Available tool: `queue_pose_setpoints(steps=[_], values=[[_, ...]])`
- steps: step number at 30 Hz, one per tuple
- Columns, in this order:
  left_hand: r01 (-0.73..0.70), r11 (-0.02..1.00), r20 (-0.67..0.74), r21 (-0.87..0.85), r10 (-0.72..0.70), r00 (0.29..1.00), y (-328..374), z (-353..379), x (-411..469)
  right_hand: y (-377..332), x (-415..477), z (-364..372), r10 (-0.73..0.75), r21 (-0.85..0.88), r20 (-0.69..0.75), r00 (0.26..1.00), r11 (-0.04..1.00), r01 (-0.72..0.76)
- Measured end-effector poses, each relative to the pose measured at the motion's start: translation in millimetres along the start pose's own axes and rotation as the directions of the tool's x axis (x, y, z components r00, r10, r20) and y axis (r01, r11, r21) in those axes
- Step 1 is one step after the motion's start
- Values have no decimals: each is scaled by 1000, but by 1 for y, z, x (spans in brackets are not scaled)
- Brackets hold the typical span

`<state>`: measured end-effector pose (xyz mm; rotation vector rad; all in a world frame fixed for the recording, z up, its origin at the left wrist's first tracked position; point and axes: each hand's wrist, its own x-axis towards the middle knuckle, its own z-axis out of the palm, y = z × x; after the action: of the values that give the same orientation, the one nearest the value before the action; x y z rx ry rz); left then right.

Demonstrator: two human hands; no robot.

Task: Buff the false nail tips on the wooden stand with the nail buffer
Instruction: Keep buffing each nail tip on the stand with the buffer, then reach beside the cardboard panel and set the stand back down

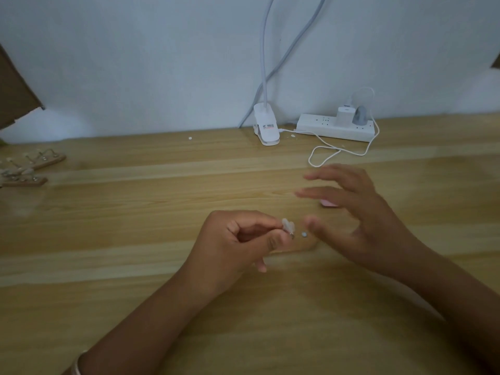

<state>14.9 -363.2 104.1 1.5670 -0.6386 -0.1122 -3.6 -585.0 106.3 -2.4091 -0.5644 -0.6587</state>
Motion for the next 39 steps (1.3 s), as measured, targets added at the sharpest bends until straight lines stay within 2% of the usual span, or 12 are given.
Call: queue_pose_setpoints(steps=[2, 7, 10, 12, 13, 15, 21, 26, 30, 33, 36, 39], values=[[-7, 1000, 8, -9, 7, 1000, -2, -1, 0, -15, -2, 3, -66, 159, 57, 996, 986, 56], [3, 1000, 49, -5, -3, 999, -2, -2, -1, -22, 0, 5, -37, 240, 12, 999, 970, 33], [-22, 953, -82, 302, 49, 995, -2, -6, -1, -12, 4, 0, 43, 202, -9, 999, 979, -40], [-30, 669, -118, 742, 174, 978, -3, -13, -1, -1, 4, -1, 118, 144, 17, 993, 982, -119], [-18, 502, -94, 865, 198, 976, 0, -16, -1, 4, 3, 0, 135, 89, 42, 990, 986, -138], [24, 381, -77, 924, 123, 989, 3, -20, 1, 9, 1, 6, 172, -1, 108, 979, 985, -173], [6, 387, 14, 922, -49, 999, -10, -23, 4, 12, -1, 7, 161, 9, 155, 975, 986, -164], [79, 479, -11, 874, -144, 990, -14, -29, 5, 15, 2, 8, 183, -91, 338, 923, 983, -162], [32, 438, -24, 898, -24, 999, -9, -26, 4, 17, 15, -2, 15, -191, 327, 945, 980, 51], [21, 516, -97, 856, 121, 988, -1, -18, 11, 34, 26, -28, -25, -250, 201, 979, 965, 76], [4, 546, -114, 838, 167, 979, 4, -9, 29, 71, 30, -64, 121, -302, 34, 992, 947, -105], [-49, 516, -12, 855, 115, 993, 7, 12, 61, 127, 20, -105, 430, -344, -145, 891, 823, -453]])
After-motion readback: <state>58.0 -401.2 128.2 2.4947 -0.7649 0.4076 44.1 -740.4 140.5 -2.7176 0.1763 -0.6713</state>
